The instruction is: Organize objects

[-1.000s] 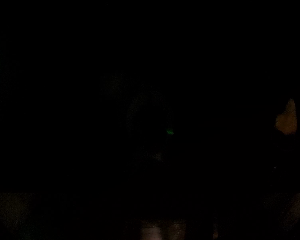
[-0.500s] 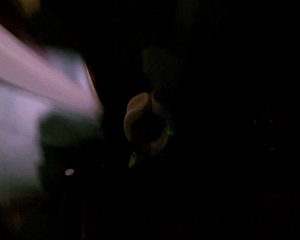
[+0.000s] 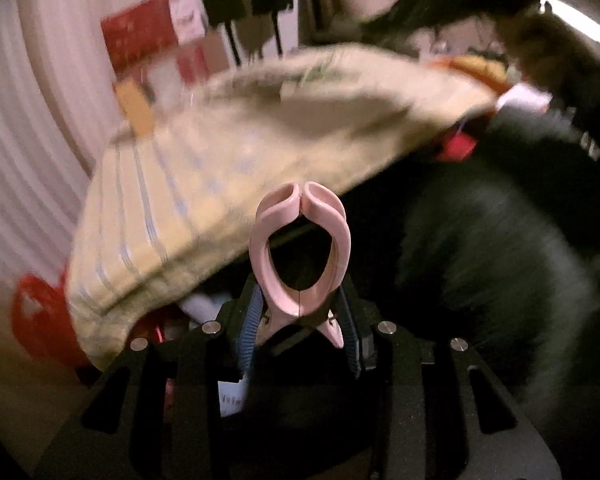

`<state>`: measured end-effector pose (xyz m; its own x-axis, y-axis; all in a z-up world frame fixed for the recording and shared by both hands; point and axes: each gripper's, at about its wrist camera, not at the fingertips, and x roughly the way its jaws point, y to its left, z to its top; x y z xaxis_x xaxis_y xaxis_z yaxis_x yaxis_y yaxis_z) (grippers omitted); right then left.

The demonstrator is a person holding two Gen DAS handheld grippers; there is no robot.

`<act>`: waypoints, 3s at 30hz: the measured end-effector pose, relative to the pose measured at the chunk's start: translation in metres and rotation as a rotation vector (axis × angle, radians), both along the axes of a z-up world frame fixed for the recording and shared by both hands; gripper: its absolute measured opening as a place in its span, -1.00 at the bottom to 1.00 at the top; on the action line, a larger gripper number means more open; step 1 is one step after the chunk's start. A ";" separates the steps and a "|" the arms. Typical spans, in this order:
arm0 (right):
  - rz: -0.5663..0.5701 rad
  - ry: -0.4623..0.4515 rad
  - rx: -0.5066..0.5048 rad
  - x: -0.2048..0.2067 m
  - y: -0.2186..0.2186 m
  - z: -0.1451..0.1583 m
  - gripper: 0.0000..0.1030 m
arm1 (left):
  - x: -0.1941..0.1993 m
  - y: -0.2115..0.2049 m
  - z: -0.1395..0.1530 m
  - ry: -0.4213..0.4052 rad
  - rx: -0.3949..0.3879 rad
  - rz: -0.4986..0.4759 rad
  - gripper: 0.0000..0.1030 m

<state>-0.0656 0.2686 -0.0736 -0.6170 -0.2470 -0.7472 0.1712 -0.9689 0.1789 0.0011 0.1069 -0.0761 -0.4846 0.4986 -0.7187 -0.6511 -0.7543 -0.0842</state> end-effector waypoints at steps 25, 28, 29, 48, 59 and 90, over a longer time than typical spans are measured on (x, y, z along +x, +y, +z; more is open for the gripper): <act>0.004 0.193 -0.012 0.046 -0.015 0.067 -0.15 | -0.047 -0.030 0.084 0.123 0.183 0.496 -0.33; -0.018 0.167 -0.021 0.039 -0.007 0.056 -0.15 | -0.077 -0.027 0.051 -0.032 0.129 0.460 -0.33; -0.024 0.159 -0.016 0.037 -0.006 0.053 -0.15 | -0.093 -0.025 0.035 -0.101 0.084 0.452 -0.33; -0.107 -0.118 0.054 -0.023 0.029 -0.056 -0.14 | -0.172 -0.005 -0.067 -0.358 -0.232 0.416 -0.22; -0.081 -0.085 0.144 -0.035 0.019 -0.069 0.31 | -0.156 -0.019 -0.071 -0.283 -0.206 0.455 0.18; -0.140 0.166 0.082 0.028 0.016 0.024 -0.14 | -0.076 -0.027 0.037 -0.055 -0.033 0.494 -0.33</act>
